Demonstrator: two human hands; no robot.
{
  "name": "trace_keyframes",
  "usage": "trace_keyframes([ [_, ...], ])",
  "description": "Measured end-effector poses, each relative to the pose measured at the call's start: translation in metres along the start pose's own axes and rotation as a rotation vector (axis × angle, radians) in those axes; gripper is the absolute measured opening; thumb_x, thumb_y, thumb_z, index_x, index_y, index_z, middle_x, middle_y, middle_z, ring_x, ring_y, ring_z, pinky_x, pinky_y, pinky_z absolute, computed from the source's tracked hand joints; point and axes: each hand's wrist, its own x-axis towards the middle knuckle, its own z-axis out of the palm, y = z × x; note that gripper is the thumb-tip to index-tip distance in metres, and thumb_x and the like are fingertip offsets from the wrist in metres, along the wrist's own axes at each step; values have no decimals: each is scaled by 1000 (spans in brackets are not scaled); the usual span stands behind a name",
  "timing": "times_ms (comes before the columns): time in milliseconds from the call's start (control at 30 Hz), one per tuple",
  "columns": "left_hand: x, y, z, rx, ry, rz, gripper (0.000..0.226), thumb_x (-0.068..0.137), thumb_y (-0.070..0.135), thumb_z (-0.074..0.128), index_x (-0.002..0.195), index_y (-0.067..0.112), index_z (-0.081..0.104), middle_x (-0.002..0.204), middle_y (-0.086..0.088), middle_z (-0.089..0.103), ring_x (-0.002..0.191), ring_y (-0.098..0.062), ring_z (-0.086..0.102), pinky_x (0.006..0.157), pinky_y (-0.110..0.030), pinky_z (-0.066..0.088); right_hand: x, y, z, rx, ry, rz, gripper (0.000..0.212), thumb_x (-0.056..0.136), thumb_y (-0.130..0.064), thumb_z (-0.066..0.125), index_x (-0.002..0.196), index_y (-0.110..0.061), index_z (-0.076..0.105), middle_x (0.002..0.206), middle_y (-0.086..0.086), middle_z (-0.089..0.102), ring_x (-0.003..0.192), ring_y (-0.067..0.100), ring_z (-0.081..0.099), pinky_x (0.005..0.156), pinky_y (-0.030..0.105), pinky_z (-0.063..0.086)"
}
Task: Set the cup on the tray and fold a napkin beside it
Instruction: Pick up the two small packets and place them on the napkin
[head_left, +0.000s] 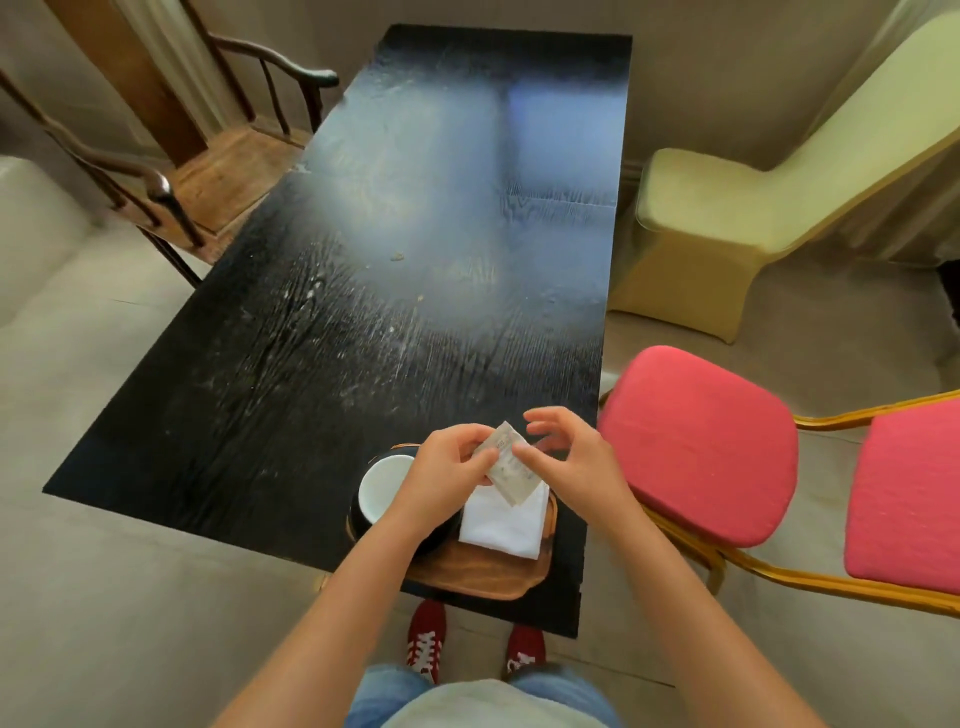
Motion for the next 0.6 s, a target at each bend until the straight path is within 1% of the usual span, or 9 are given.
trace_keyframes([
  [67, -5, -2, -2, -43, 30, 17, 18, 91, 11, 56, 99, 25, 66, 97, -2, 71, 93, -14, 68, 78, -32, 59, -8, 0, 1, 107, -125, 76, 22, 82, -27, 68, 102, -27, 60, 97, -6, 66, 87, 11, 66, 60, 19, 54],
  [133, -10, -4, -3, -49, 29, 6, 20, 91, 12, 56, 99, 28, 64, 99, -1, 71, 97, -14, 67, 79, -31, 58, -15, -1, 6, 123, -126, 76, 12, 83, -22, 67, 94, -24, 61, 93, -1, 68, 85, 14, 67, 56, 21, 56],
  [200, -13, -7, -1, -66, 97, -26, 22, 91, 13, 57, 108, 25, 62, 104, 0, 68, 101, -15, 65, 82, -32, 57, -19, -5, 12, 110, -50, 66, 8, 84, -17, 66, 90, -20, 62, 90, 0, 67, 82, 14, 66, 56, 25, 57],
  [267, -18, -7, 0, -84, 315, -82, 22, 90, 17, 57, 112, 16, 60, 103, -1, 67, 98, -14, 64, 83, -34, 56, -24, -9, 18, 4, 73, 12, 7, 83, -14, 65, 88, -18, 62, 87, 0, 66, 80, 12, 64, 60, 31, 57],
  [333, -23, -4, -1, -195, 439, -177, 24, 90, 29, 57, 98, 8, 64, 87, -4, 70, 85, -19, 68, 73, -31, 57, -28, -14, 24, -226, 198, -147, 7, 82, -10, 65, 87, -13, 63, 84, 1, 65, 77, 14, 60, 62, 35, 54],
  [400, -24, 1, -5, -390, 327, -337, 42, 88, 46, 55, 83, 6, 68, 77, -10, 73, 75, -23, 71, 64, -29, 56, -32, -18, 28, -450, 276, -393, 7, 78, -5, 67, 84, -9, 66, 81, 4, 65, 74, 19, 60, 58, 34, 53],
  [467, -25, 4, -12, -549, 171, -494, 55, 83, 58, 54, 81, 6, 71, 77, -9, 75, 72, -20, 73, 63, -28, 53, -34, -19, 29, -570, 308, -599, 7, 75, -1, 70, 79, -7, 67, 77, 5, 66, 70, 21, 61, 52, 31, 53],
  [533, -25, 3, -22, -581, 58, -573, 49, 82, 54, 58, 89, 7, 70, 76, -5, 76, 70, -15, 73, 60, -24, 52, -36, -17, 29, -606, 322, -711, 7, 75, 0, 70, 75, -6, 67, 76, 6, 66, 70, 22, 61, 51, 30, 51],
  [600, -25, 0, -28, -519, -4, -571, 30, 84, 38, 64, 95, 10, 68, 78, -4, 76, 70, -13, 72, 58, -21, 53, -35, -16, 27, -632, 346, -770, 7, 76, 1, 70, 74, -6, 67, 78, 6, 68, 72, 22, 61, 52, 29, 51],
])
